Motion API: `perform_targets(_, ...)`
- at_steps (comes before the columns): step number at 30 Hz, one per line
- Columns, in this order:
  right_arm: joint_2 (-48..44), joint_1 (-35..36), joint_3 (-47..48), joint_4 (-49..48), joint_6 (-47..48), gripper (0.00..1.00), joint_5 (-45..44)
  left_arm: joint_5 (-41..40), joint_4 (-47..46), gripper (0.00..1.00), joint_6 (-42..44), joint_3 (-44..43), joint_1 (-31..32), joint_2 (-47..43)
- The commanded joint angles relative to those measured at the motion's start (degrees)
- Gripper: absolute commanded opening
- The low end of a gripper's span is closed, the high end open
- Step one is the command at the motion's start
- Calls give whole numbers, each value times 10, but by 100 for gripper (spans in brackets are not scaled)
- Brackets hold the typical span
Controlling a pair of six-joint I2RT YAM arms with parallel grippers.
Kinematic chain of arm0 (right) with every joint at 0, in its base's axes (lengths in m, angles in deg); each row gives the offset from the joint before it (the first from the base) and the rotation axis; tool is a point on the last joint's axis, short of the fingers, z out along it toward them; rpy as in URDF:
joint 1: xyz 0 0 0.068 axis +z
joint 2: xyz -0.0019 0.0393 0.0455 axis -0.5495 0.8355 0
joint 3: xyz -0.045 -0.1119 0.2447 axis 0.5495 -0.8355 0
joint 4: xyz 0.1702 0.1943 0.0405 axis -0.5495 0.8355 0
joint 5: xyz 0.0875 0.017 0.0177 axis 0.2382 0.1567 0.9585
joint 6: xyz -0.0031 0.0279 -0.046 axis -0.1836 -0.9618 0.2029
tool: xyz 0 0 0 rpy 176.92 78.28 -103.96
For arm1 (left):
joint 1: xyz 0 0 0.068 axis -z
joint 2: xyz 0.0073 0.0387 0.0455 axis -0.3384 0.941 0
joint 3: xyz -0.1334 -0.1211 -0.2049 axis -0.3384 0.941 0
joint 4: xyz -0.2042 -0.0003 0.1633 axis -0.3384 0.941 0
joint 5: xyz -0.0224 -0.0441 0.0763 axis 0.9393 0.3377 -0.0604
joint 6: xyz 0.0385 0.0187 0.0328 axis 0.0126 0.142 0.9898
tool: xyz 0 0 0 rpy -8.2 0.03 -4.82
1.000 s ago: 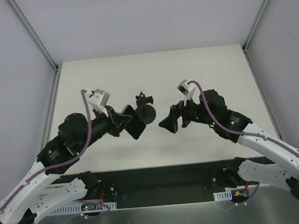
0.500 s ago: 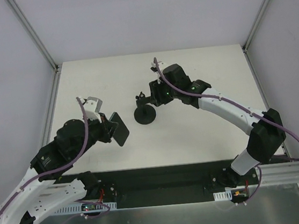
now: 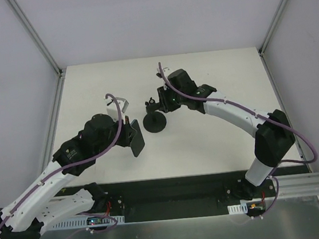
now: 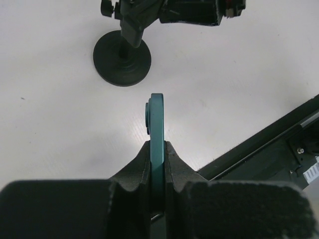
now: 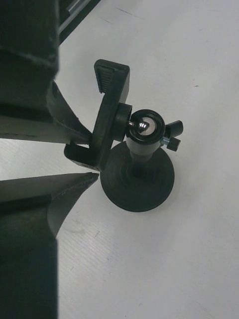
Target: Place the phone on the phone stand
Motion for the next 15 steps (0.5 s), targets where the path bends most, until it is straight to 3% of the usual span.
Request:
perform_targets(1, 15, 0, 35, -23, -5, 27, 1, 46, -89, 0, 11, -7, -23, 2)
perform_targets(5, 10, -1, 35, -13, 7, 1, -5, 89, -127, 0, 19, 4, -43, 6)
perform_targets(10, -10, -6, 15, -2, 42, 1, 42, 282, -246, 0, 27, 33, -108, 5)
perform_targets(11, -12, -9, 11, -2, 45, 1, 59, 337, -302, 0, 50, 46, -109, 6)
perform_targets(15, -7, -21, 1, -9, 67, 1, 174, 461, -371, 0, 152, 49, -109, 49)
